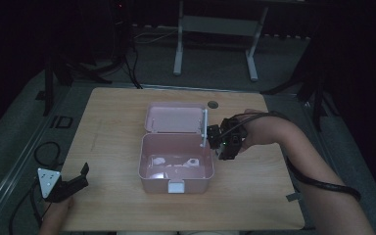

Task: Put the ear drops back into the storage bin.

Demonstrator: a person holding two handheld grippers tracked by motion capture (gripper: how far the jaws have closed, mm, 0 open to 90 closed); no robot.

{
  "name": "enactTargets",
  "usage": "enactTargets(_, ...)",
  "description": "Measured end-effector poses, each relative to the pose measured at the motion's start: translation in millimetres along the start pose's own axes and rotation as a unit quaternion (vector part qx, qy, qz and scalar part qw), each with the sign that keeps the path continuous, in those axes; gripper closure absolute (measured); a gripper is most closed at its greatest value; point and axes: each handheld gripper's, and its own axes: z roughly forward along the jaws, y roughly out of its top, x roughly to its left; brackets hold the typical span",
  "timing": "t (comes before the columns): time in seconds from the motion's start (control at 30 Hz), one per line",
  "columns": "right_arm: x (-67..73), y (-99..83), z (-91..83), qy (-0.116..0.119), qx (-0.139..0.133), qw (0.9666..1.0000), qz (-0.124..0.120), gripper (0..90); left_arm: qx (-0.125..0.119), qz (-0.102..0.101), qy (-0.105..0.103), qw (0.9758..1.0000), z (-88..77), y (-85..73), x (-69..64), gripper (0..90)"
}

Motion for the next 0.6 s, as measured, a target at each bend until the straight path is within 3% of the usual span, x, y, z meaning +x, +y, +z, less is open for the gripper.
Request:
enactTargets(0.3,-2.4,23.8,7.5,0.002,-0.007,0.9998,-0.020,59.8,0.000,0.003,-0.002,1.0000,-0.1,0.0,-0.1,0.3)
enactTargets(0.6,-4.4,41.7,36.2,0.023,-0.006,0.9993,-0.028,59.8,-0.001,0.003,-0.002,1.0000,-0.1,0.0,0.0,0.3)
